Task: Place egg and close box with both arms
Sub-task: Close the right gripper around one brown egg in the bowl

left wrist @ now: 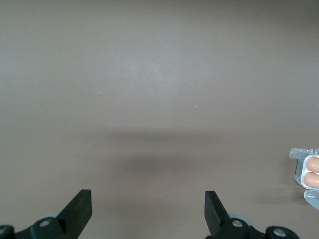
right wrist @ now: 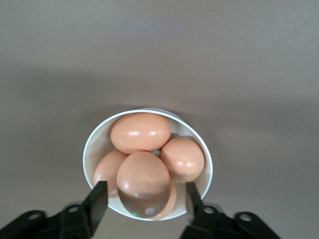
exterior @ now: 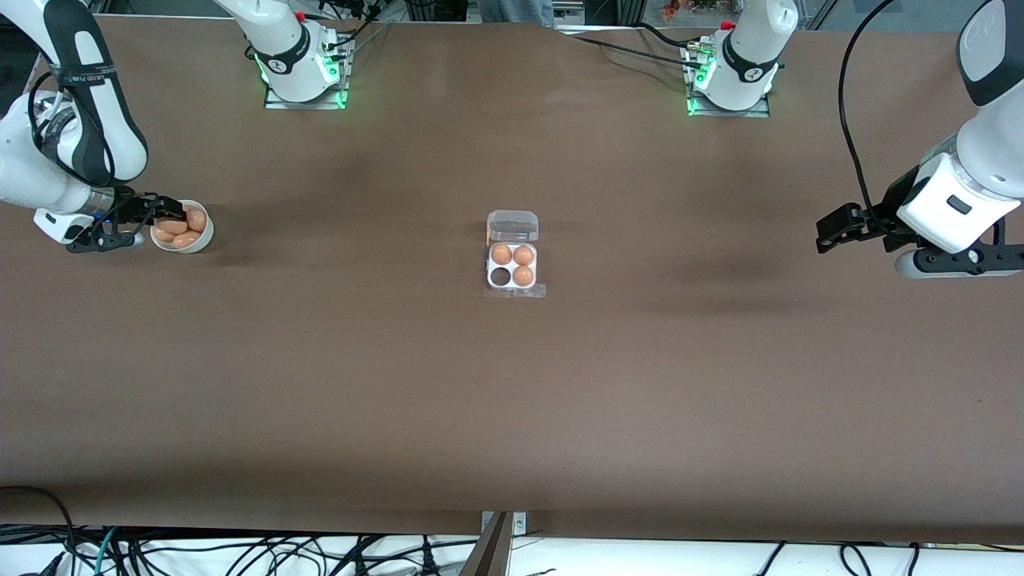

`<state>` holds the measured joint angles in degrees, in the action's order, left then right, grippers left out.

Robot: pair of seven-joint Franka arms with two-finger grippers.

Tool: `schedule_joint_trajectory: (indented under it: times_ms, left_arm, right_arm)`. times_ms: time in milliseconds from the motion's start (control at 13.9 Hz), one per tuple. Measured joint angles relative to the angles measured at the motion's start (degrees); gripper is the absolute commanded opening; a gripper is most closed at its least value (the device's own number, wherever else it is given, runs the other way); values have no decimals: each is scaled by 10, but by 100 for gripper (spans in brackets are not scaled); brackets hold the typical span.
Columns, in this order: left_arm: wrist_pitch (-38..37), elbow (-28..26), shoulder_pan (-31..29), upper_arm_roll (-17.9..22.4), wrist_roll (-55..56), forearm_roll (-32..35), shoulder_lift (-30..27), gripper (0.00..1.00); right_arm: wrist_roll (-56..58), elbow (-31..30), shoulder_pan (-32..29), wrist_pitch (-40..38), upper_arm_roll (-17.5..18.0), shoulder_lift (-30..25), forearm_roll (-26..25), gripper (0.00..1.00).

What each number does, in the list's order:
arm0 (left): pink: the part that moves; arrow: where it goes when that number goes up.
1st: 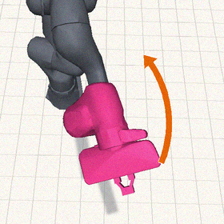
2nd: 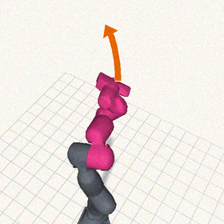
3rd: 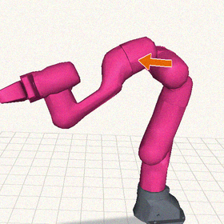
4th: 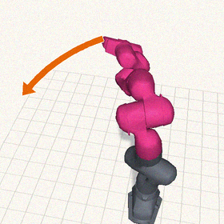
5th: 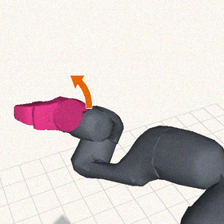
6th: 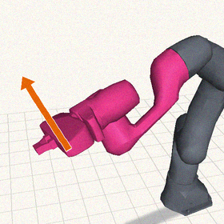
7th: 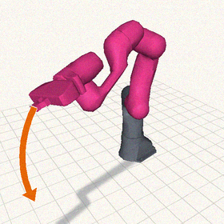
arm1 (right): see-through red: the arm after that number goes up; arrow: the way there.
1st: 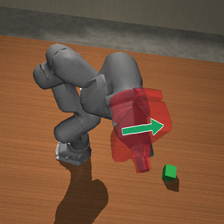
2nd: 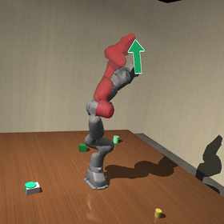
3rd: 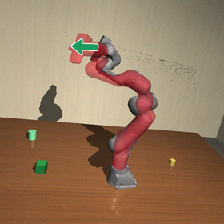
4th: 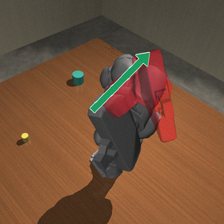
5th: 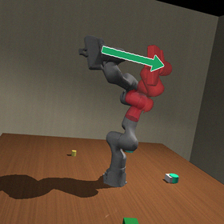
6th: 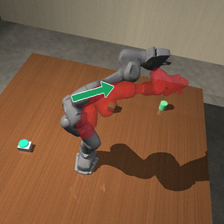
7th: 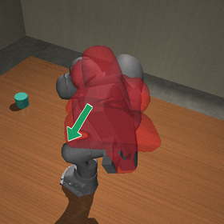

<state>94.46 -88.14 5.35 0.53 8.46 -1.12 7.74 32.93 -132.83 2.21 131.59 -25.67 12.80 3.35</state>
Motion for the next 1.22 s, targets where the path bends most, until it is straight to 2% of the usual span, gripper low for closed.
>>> schedule_joint_trajectory:
  times_ms: [504, 1224]
  left_arm:
    - [0, 0, 0, 0, 0, 0, 0, 100]
    - [0, 0, 0, 0, 0, 0, 0, 100]
  right_arm:
    - [0, 0, 0, 0, 0, 4, 13, 46]
    - [0, 2, 0, -3, 0, 5, 33, 40]
